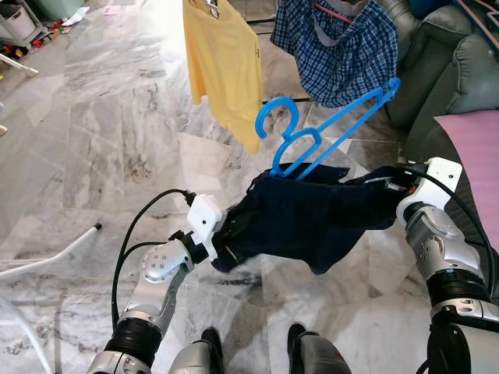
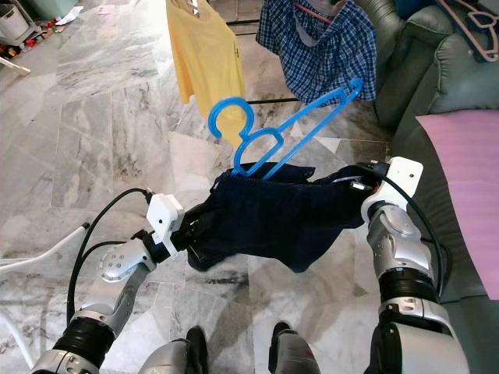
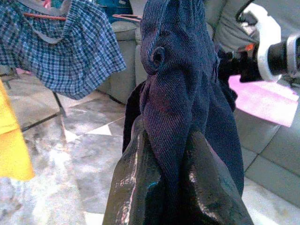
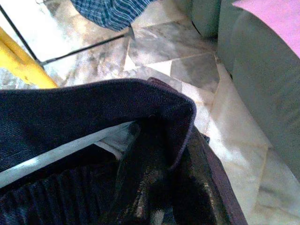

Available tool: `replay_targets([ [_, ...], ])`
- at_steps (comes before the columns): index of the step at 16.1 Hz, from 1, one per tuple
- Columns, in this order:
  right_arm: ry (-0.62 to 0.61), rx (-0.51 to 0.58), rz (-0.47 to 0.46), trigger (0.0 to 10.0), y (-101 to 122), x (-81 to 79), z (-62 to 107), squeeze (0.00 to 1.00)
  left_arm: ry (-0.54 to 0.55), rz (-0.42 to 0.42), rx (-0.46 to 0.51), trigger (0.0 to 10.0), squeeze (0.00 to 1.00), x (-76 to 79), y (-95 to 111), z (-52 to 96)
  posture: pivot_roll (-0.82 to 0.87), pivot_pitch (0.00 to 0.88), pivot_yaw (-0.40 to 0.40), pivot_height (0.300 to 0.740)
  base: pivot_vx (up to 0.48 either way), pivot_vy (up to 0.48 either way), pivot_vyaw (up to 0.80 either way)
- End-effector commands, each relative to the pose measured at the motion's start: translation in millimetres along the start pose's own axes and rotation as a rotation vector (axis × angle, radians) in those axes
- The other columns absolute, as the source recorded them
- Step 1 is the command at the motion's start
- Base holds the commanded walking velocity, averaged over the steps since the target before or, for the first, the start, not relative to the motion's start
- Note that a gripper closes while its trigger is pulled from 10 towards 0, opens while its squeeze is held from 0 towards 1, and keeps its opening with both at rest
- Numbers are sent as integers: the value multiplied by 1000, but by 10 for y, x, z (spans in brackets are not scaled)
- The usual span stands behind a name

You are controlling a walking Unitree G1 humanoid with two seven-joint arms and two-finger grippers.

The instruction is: Hang hanger

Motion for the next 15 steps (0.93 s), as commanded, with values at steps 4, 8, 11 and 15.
replay_targets([
  [4,-120,43,-24,0,310,295,-32,0,50,135,1,0,0,-79,-73,193,-145,258,54,740,0,0,0],
  [8,-124,-7,-56,0,310,286,-69,0,-34,262,2,0,0,-10,-45,163,-149,257,49,740,0,0,0],
  [11,-121,-40,-85,0,250,277,-82,0,16,331,34,0,0,-69,-3,132,-150,258,48,740,0,0,0],
  [15,-90,-40,-133,0,268,232,-94,0,-93,307,-51,0,0,63,-114,169,-148,258,50,740,0,0,0],
])
Point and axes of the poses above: a point about 5 cm out from each wrist's last joint towards the gripper, its own z axis pointing back from the gripper into the wrist, its own y axis along the axis of the wrist's last joint, x = y × z, the point moved 2 cm from there along -z, pointing out of the wrist towards the gripper, and after that the axes turned 2 degrees about z, right-handed, at the moved point
